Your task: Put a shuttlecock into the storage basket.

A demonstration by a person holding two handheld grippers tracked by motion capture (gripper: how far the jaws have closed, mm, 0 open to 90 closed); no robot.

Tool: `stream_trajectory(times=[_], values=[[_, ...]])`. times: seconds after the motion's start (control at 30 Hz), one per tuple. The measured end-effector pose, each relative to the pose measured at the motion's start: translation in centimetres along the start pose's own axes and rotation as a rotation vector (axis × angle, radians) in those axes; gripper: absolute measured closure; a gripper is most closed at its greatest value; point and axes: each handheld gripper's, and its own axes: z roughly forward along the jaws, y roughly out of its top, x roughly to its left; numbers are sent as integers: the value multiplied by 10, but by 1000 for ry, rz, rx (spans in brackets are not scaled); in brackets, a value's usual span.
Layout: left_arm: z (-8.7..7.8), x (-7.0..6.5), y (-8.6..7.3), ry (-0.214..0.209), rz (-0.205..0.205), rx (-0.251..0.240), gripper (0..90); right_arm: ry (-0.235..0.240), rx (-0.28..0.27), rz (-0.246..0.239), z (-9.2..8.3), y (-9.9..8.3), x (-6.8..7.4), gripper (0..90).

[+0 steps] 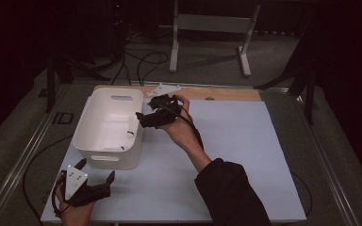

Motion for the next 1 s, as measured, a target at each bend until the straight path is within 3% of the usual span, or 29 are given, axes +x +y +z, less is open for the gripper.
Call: stream_trajectory(times=[0.23,0.53,1.0], values=[[0,0,0,-1,-4,-3,1,-23,3,-1,-8,-7,-6,127],[-1,0,0,3,-7,-7,0,-9,3,-5,-19,-23,-8,105],[-1,0,0,1,-5,-5,0,-51,-13,14,-38,-52,-18,104]])
